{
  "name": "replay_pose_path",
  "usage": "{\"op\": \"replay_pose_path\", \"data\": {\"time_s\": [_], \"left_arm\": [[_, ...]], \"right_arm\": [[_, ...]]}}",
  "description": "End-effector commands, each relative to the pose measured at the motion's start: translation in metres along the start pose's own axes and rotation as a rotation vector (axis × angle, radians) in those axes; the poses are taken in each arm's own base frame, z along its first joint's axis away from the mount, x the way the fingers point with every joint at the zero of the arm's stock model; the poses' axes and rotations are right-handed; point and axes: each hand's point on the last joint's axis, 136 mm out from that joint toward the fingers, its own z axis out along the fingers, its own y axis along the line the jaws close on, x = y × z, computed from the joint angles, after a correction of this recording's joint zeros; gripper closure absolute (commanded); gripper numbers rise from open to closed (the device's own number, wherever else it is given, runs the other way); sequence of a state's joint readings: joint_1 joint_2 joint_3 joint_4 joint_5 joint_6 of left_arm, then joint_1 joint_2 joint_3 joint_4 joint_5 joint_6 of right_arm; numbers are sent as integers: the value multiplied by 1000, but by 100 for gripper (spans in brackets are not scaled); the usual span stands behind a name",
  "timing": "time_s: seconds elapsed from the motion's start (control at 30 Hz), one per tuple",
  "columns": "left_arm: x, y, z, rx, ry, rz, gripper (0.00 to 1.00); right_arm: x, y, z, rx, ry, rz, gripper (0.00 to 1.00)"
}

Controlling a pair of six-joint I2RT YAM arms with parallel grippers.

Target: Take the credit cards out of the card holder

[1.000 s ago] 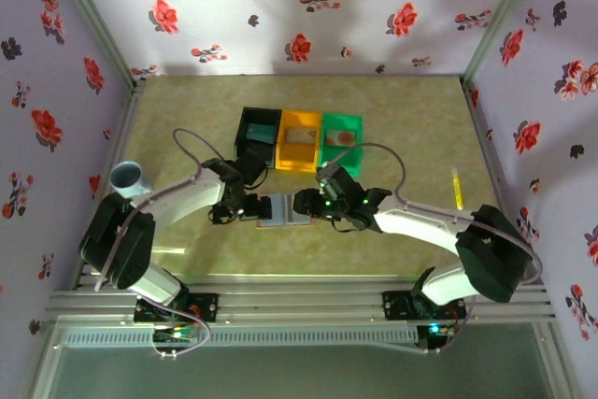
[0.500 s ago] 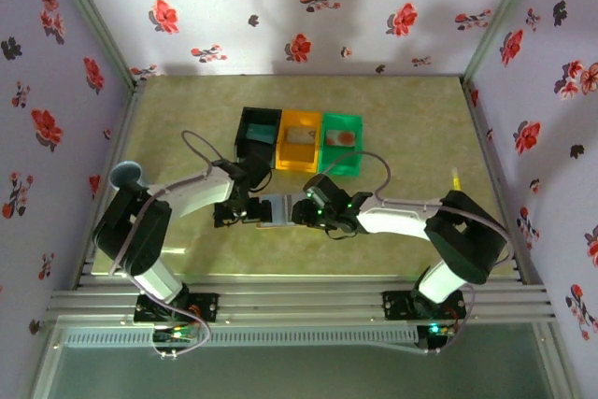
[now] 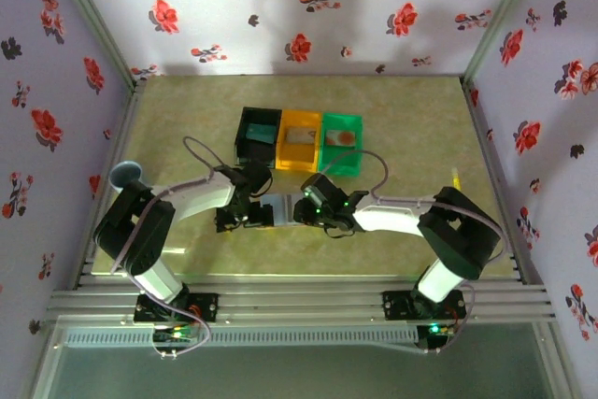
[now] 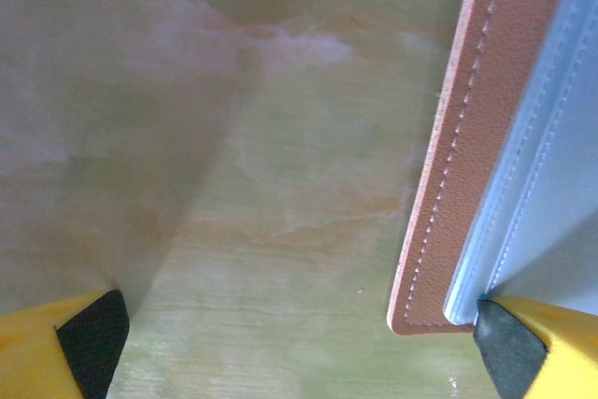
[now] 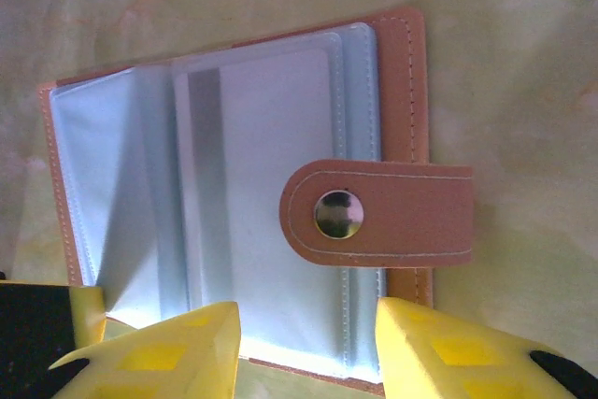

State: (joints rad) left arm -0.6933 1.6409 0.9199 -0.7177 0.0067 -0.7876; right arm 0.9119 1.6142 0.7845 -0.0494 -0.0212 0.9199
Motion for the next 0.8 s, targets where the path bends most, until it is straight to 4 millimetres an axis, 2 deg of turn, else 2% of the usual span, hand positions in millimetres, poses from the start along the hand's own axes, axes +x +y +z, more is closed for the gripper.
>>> {"op": "replay_pose_path", "data": {"time_s": [0.0,0.47,0.6,0.77], "left_arm": [[15,10,18,-52,44,-8,0],[19,8,29,-49,61,-3,0],[19,8,29,-45,61,-1,0],[19,7,30,-40,61,0,0]], "right_arm": [[-7,-1,0,34,-29,-31,57],[-4,3,7,16,-7,-32,65],[-5,8,5,1,-8,-34,70],[-6,15,6,-23,-1,-47,72]]}}
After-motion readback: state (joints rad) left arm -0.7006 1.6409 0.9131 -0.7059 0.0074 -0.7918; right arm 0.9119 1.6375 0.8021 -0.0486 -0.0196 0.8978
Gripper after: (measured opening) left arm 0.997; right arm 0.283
